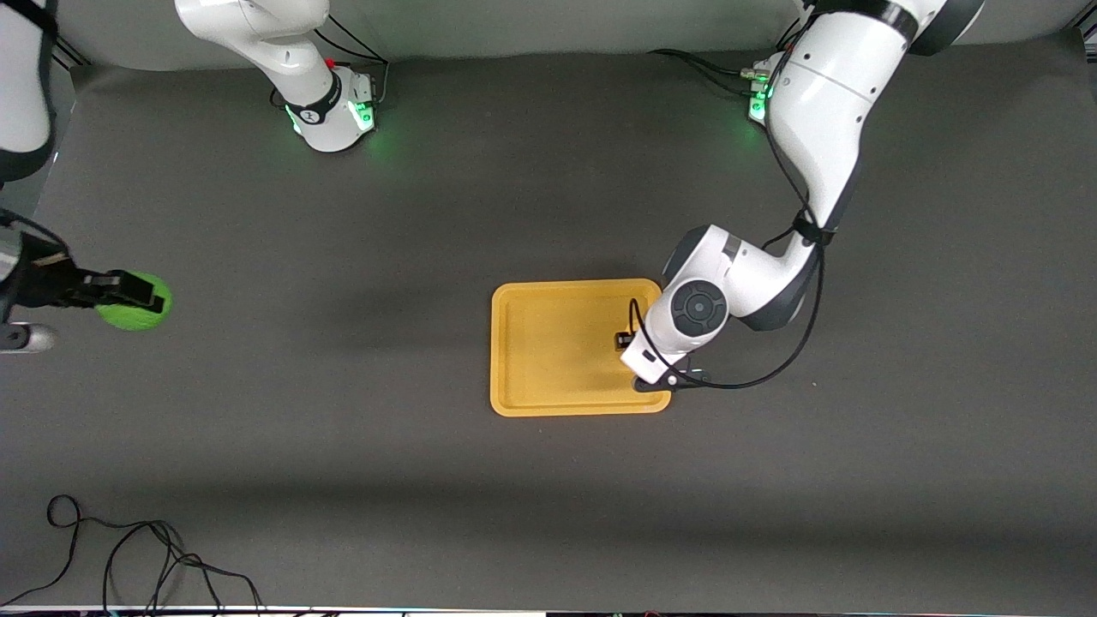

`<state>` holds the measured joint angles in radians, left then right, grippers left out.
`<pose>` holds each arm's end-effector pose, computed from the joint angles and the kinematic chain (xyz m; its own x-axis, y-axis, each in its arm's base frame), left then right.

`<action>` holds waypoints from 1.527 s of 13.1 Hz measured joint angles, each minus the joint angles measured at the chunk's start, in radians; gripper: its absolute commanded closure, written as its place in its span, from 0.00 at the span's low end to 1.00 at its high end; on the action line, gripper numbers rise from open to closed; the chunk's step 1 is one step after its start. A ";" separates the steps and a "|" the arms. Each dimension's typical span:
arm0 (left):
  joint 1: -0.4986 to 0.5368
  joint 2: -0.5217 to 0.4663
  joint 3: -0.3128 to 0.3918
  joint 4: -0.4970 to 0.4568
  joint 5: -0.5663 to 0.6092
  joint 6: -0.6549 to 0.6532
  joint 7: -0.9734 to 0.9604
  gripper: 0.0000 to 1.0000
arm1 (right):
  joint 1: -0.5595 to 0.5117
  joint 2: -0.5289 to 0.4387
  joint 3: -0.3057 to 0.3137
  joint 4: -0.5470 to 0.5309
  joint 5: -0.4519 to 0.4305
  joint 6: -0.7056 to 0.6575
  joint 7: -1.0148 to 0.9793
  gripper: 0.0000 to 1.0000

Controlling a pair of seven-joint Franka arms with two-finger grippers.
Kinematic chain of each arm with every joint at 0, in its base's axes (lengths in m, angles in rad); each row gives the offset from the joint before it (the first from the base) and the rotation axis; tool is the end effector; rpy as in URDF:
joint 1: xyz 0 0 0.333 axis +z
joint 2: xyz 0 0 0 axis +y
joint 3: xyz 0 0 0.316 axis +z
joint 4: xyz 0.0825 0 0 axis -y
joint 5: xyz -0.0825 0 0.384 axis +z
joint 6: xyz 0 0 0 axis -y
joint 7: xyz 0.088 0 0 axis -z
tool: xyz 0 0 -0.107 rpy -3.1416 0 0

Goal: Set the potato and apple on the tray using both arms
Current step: 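Release the potato on the tray while the right gripper grasps the apple, then carry the green apple over the tray while the left gripper withdraws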

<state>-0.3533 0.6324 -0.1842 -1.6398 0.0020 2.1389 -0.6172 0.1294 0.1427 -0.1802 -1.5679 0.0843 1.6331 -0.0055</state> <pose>0.5857 -0.3330 0.2426 0.9812 0.1039 -0.1629 0.1078 -0.9941 0.0153 0.5973 -0.0152 0.5502 0.9959 -0.0505 -0.0749 -0.0550 -0.9968 -0.0584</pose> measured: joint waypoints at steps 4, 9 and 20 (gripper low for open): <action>0.107 -0.209 0.022 0.024 0.015 -0.231 0.106 0.00 | 0.052 -0.015 0.001 -0.093 -0.001 0.144 0.038 0.56; 0.293 -0.438 0.029 0.019 0.017 -0.440 0.377 0.00 | 0.159 -0.024 0.005 -0.127 -0.001 0.208 0.125 0.56; 0.509 -0.606 0.024 -0.004 0.018 -0.466 0.750 0.00 | 0.660 0.444 0.019 0.347 0.000 0.269 0.843 0.56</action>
<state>0.1554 0.0263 -0.1598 -1.6438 0.0197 1.6727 0.1330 0.7891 0.5868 -0.1616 -1.2209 0.0839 1.9017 0.8370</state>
